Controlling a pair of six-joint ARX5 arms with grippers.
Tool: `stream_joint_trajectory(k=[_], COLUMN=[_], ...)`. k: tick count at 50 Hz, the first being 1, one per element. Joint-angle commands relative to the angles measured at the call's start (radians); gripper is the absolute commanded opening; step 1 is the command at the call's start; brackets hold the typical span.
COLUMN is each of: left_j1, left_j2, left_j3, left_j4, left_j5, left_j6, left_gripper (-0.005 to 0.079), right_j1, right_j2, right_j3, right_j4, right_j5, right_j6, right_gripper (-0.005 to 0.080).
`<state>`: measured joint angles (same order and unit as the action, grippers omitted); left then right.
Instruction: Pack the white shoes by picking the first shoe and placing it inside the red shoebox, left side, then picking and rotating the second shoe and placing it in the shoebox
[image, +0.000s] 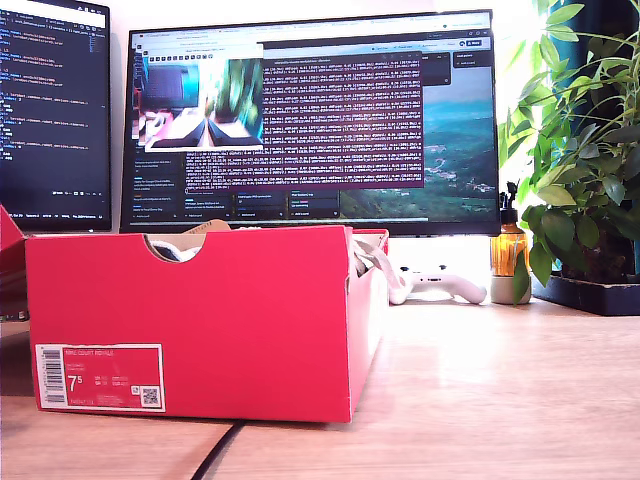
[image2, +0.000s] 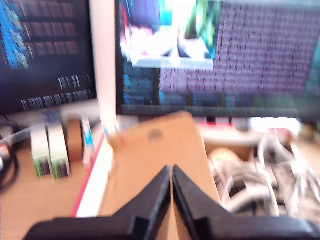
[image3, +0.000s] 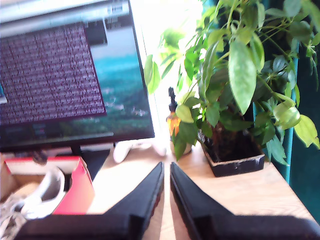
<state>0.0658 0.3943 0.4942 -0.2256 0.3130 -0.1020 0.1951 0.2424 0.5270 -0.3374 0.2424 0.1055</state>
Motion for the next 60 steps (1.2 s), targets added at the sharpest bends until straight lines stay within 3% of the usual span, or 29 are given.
stream_joint_trajectory(k=[1,14,24,40,60], left_j1=[-0.003,-0.013,-0.014,-0.016,-0.021], left_j2=[-0.015,-0.152,-0.264,-0.403,-0.404], left_j3=[-0.017,-0.025,-0.107,-0.234,-0.372], left_j4=[0.021,0.035,0.073,0.093,0.103], left_j5=[0.001,-0.008,-0.007,-0.004,0.003], left_j6=[0.015,0.001,-0.023,-0.063,-0.048], left_gripper=[-0.0018,-0.0018,-0.0018,-0.0018,-0.0018], right_j1=[-0.004,0.0,0.001,0.001,0.001], right_j2=[-0.012,-0.126,-0.242,-0.241,-0.241], right_j3=[-0.008,-0.09,-0.201,-0.294,-0.428], right_j4=[0.006,0.095,0.174,0.229,0.307], right_j5=[0.018,-0.034,-0.08,-0.174,-0.217], right_j6=[-0.056,-0.081,-0.09,-0.109,-0.13], right_gripper=[-0.001,-0.001,-0.001,-0.001,-0.001])
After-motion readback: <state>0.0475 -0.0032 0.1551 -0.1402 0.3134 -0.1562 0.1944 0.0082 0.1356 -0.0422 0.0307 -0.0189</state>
